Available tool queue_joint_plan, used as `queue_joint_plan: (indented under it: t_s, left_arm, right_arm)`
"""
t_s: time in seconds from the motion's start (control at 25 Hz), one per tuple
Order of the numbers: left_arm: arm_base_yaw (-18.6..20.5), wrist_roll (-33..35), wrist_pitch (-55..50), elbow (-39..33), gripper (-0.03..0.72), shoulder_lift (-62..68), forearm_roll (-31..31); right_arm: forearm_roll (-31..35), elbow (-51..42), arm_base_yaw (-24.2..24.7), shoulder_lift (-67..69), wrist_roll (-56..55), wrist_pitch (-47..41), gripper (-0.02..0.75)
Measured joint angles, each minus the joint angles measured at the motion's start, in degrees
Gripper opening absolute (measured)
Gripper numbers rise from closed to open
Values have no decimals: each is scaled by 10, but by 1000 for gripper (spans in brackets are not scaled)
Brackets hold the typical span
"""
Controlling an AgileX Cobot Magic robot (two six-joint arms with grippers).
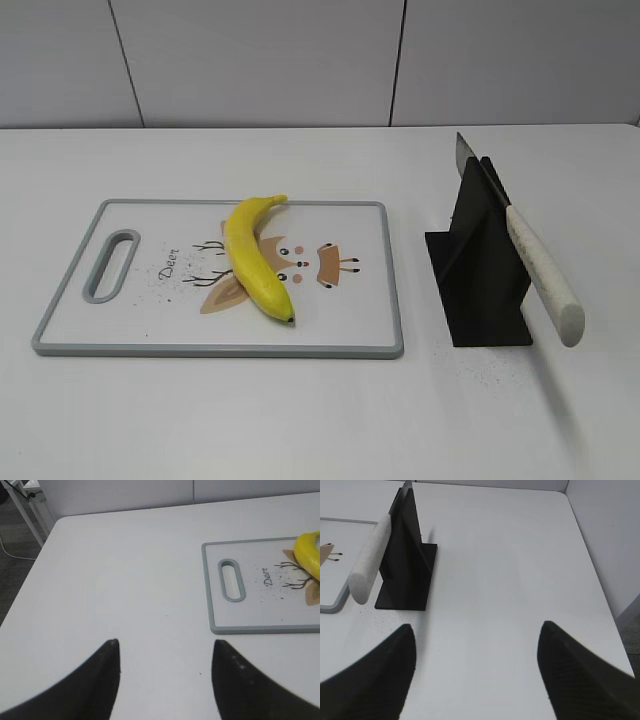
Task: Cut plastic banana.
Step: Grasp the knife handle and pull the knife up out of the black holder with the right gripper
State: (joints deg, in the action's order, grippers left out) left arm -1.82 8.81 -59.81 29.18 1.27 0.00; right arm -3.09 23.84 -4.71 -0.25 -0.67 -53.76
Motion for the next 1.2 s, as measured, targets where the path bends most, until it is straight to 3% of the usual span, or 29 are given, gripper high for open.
queue_joint_plan:
  t_s: [1.2]
  left_arm:
    - [0,0,0,0,554,0,0]
  right_arm:
    - [-2,0,0,0,0,0,592]
